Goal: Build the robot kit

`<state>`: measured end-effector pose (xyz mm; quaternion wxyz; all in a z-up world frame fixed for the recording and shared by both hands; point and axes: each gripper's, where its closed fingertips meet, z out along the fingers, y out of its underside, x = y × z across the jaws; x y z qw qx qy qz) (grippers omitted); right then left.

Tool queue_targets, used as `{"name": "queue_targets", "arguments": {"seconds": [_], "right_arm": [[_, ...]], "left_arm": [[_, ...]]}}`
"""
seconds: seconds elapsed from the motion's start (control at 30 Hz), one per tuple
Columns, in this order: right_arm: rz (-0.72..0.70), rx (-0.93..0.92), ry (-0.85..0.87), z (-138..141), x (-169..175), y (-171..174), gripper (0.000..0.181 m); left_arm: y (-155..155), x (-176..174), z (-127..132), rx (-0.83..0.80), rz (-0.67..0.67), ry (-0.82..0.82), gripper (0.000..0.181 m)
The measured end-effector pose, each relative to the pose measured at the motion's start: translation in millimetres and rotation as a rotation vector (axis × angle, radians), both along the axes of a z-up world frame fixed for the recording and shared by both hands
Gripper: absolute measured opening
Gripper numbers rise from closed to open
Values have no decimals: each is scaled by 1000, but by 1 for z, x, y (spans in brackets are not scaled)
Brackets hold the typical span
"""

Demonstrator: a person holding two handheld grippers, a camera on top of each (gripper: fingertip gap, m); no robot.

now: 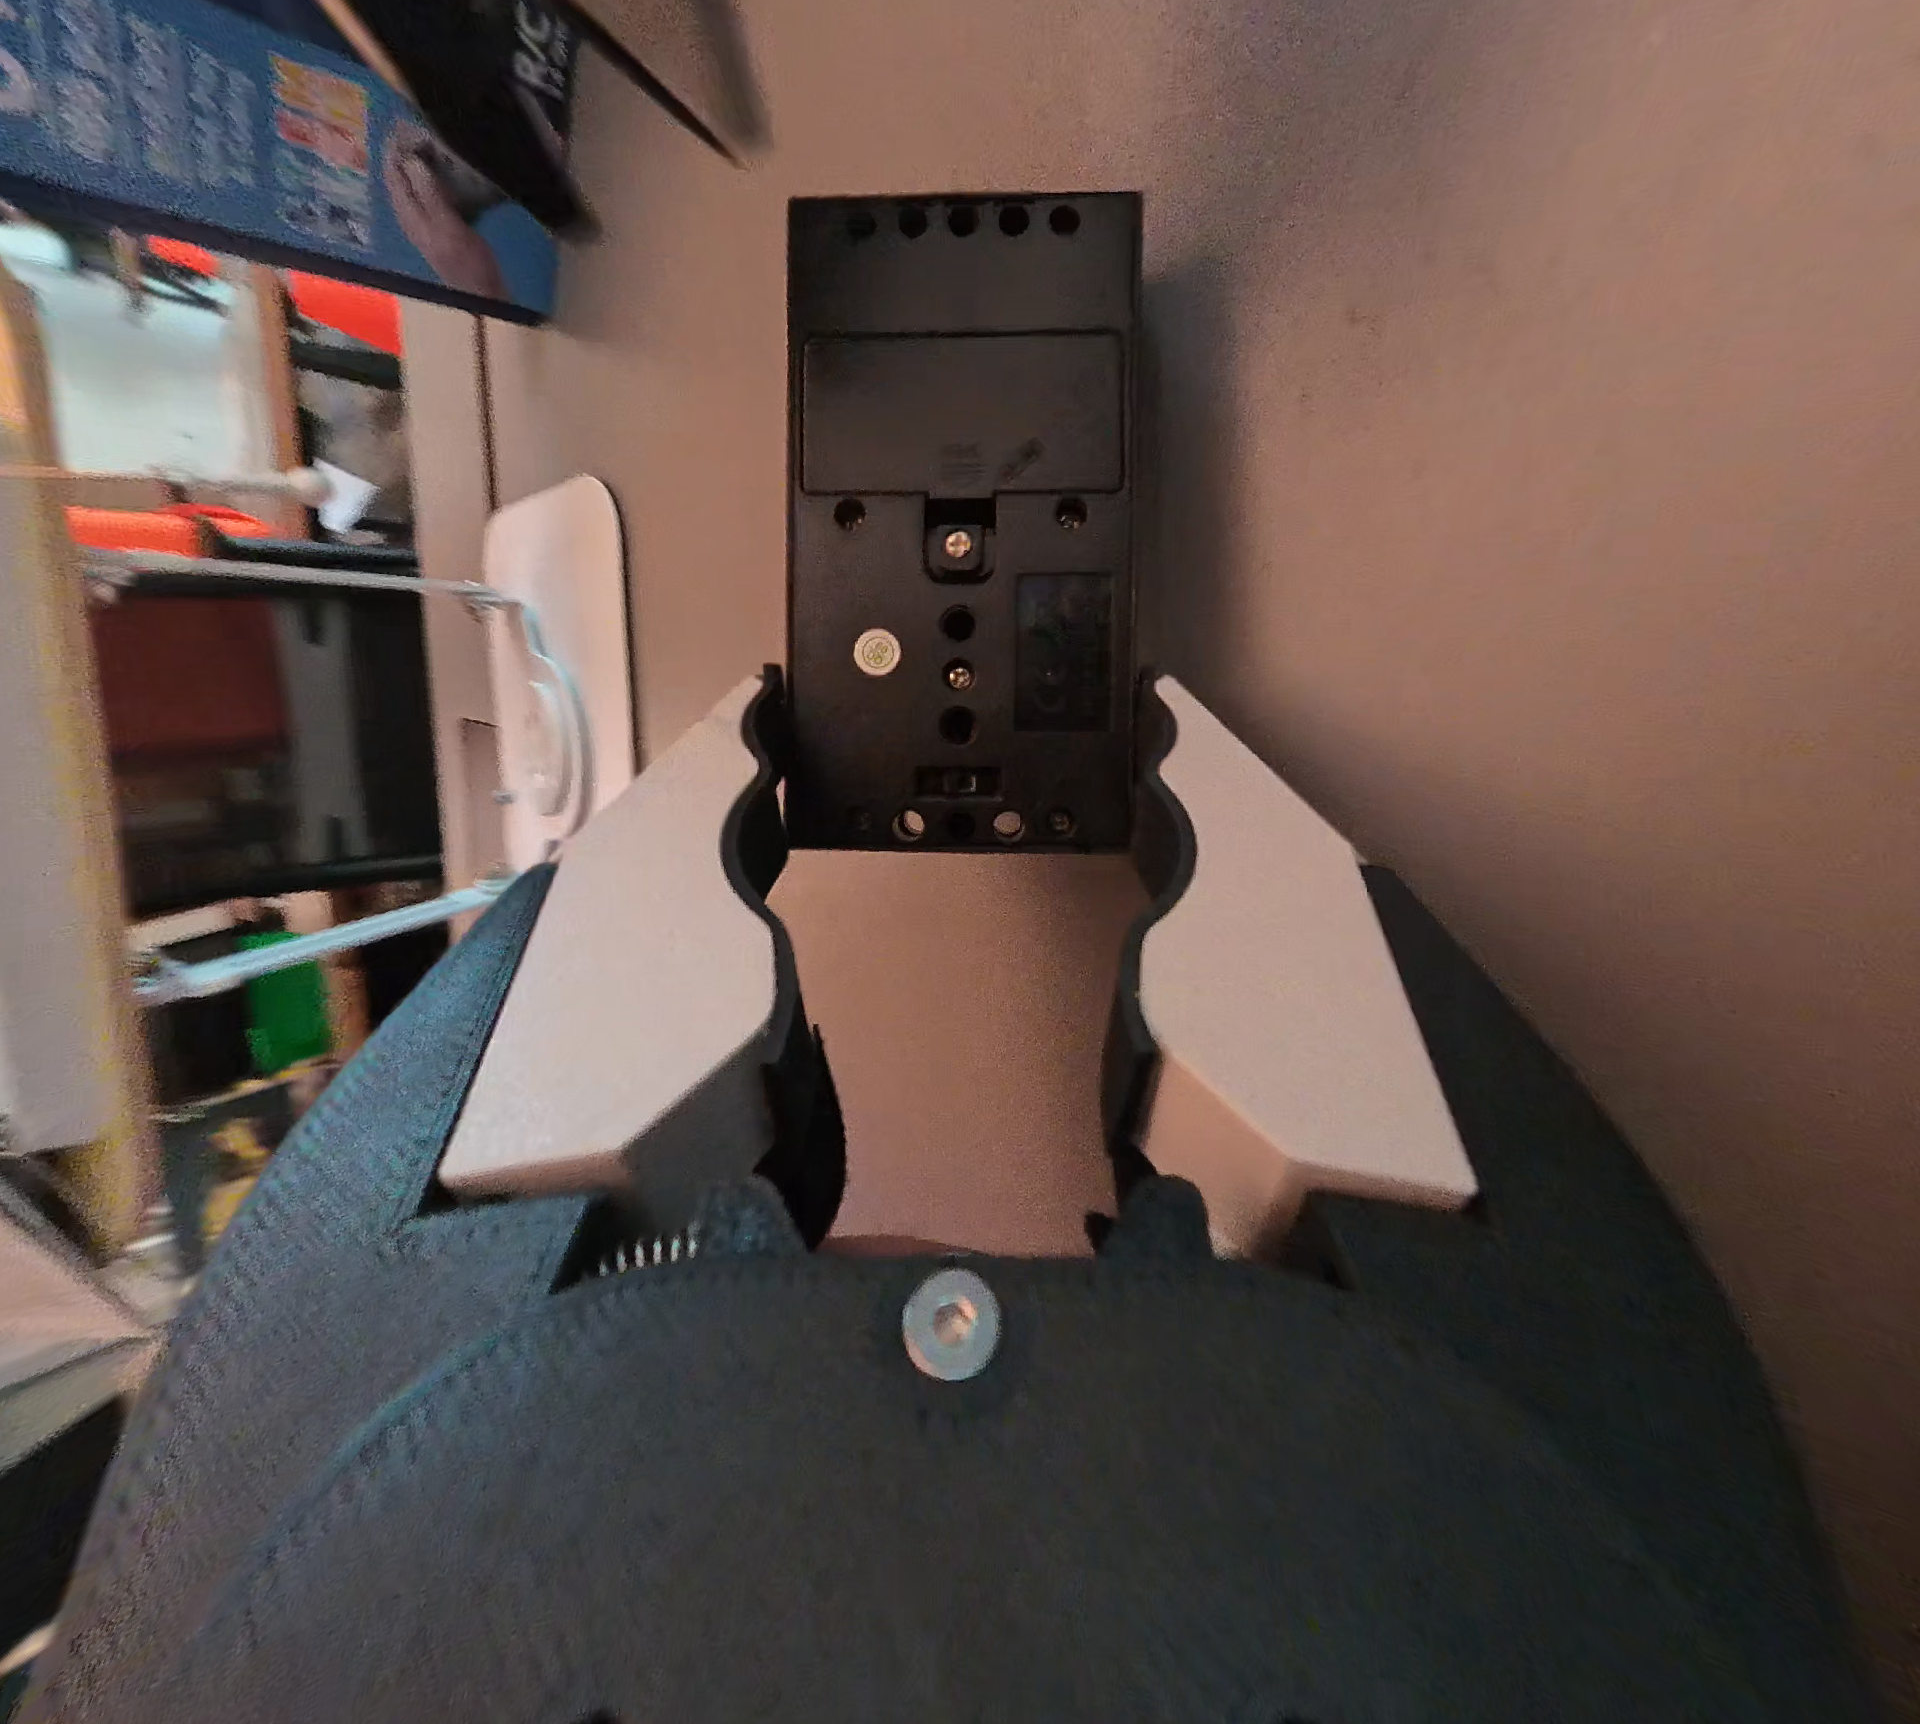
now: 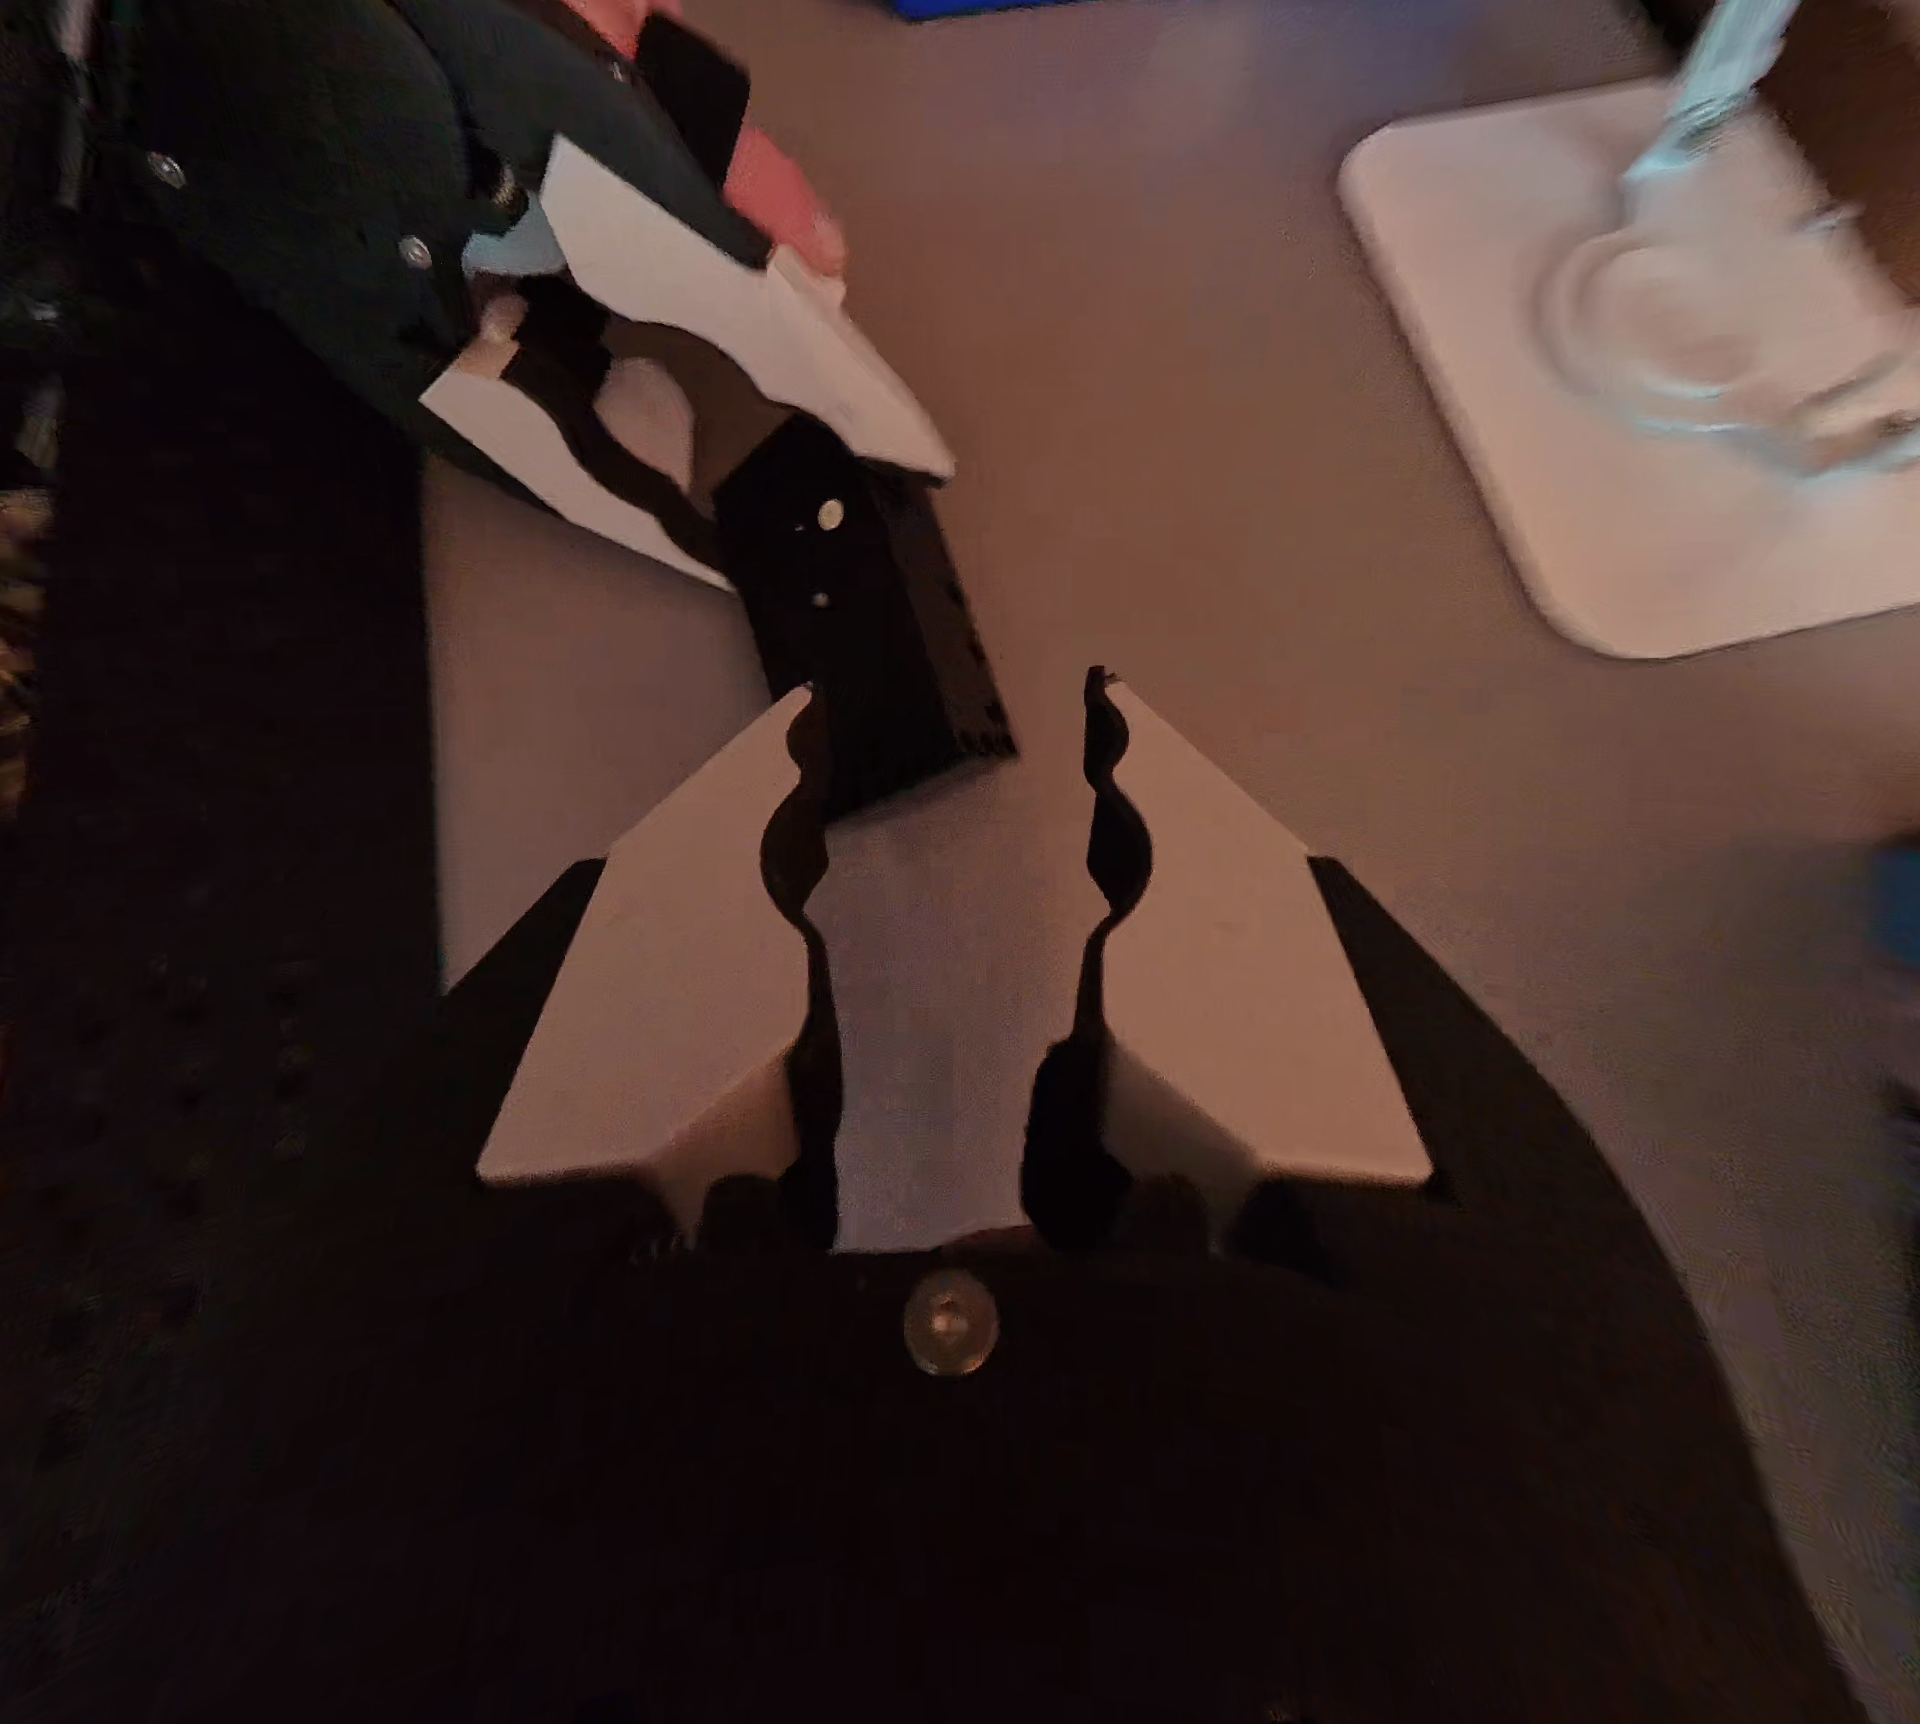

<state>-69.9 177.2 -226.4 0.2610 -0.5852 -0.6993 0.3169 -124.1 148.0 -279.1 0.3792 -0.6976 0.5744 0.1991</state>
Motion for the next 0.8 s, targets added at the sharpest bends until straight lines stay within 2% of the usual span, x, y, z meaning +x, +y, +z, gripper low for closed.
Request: {"name": "queue_targets", "arguments": {"seconds": [0.07,0.13,0.2,0.27,0.3,0.37,0.4,0.47,0.57,0.7,0.8], "right_arm": [[13,-18,-60,-31,-7,-1,53],[19,-89,-93,-49,-10,-6,57],[34,-147,-81,-52,-13,-11,54],[52,-177,-65,-51,-14,-16,36],[53,-174,-62,-51,-15,-17,35],[58,-137,-41,-48,-16,-16,32],[58,-89,-40,-48,-16,-14,25],[61,4,-63,-49,-15,-9,25],[100,40,-78,-47,-16,-11,25],[148,170,-65,-46,-22,-12,25],[165,275,-82,-51,-25,-10,25]], "left_arm": [[4,-2,3,91,-27,75,65],[8,-3,7,193,-59,159,64],[9,-2,8,256,-86,197,64],[10,-6,8,280,-83,207,64],[10,-6,9,282,-90,199,64],[9,-9,8,247,-70,161,63],[7,-9,9,222,-66,116,63],[0,-13,7,106,-35,14,72],[-5,-21,7,-47,39,-183,83],[-6,-23,1,-162,73,-329,71],[-6,-20,-3,-175,67,-354,44]]}}
